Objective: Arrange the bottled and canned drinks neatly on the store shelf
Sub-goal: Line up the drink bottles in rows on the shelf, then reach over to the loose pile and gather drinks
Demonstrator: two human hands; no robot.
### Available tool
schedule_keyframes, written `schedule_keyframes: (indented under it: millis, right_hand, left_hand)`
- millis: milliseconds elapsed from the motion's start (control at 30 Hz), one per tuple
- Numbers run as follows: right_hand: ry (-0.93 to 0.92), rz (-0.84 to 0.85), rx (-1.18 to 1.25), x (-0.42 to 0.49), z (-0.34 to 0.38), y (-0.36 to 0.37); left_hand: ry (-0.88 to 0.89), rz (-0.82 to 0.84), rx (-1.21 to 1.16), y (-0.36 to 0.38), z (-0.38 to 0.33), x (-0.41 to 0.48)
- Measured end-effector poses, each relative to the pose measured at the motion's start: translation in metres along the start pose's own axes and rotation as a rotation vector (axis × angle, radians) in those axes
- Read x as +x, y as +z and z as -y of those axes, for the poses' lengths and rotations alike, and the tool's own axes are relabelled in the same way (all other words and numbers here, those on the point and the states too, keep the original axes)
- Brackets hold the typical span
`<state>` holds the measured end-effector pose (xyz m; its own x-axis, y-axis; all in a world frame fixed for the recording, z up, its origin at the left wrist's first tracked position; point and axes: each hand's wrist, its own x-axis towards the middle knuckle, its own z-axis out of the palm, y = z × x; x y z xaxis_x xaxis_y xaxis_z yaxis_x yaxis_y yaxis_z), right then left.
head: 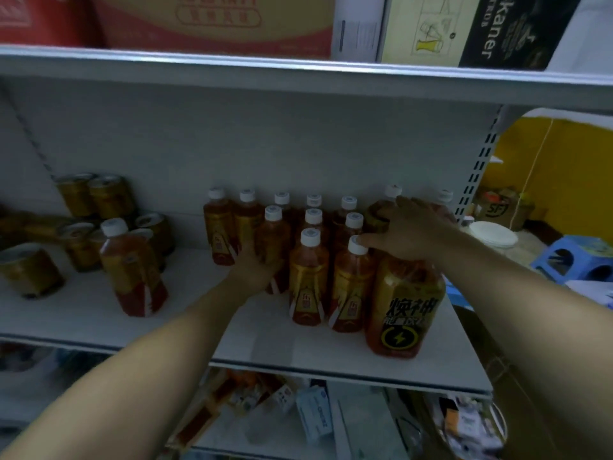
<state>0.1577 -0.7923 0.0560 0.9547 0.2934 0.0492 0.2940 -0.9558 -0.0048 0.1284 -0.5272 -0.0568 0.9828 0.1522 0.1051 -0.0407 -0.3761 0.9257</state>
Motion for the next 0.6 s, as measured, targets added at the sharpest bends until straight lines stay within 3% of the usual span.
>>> schedule_keyframes:
  millis: [100,200,433,600]
  right_hand:
    - [-0.011,0.083,0.001,0.007,0.006,-0.009]
    - [-0.083,0.006,0.093,0.015,0.041,-0.019]
    - [-0.336,0.018,0.269,0.028,0.186,-0.009]
    - [-0.364,0.086,0.303,0.040,0.284,0.019]
  left_hand:
    - [0.034,0.045,0.110,-0.028,-0.012,-0.020]
    - [-0.020,0.023,0.187,-0.058,-0.020,-0.037]
    - [-0.149,-0.058,0.412,-0.148,-0.020,-0.085]
    - [-0.149,-0.044,0.480,-0.226,-0.001,-0.107]
